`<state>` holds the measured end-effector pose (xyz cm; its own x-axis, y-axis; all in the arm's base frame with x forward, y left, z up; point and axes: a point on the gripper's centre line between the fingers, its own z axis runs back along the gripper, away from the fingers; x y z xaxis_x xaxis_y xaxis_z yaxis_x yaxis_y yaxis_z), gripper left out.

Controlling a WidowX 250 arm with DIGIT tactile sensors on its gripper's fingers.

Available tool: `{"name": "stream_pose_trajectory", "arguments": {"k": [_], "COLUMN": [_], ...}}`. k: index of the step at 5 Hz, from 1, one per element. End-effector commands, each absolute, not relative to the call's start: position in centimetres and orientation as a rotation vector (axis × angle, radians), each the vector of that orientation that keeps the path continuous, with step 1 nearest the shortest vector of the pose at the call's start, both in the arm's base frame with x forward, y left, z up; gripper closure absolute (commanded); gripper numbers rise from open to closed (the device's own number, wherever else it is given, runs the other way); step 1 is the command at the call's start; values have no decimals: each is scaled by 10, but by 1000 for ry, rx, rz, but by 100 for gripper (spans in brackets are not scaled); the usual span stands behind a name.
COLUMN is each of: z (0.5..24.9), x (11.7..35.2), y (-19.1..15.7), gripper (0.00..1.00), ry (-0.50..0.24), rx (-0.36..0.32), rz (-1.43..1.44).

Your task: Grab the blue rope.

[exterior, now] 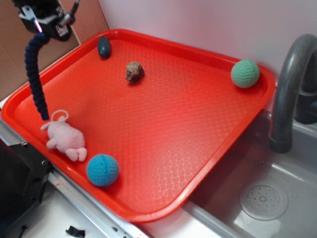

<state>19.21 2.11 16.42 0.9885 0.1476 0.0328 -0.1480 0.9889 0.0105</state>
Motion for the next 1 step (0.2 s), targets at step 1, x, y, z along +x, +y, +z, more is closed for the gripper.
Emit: {"name": "stream_pose_trajectory", "arguments": {"k": [1], "z": [200], "x": [186], "y": [1], "gripper": [100], "ry": [-102], "rx": [-32], "rz": [150]}}
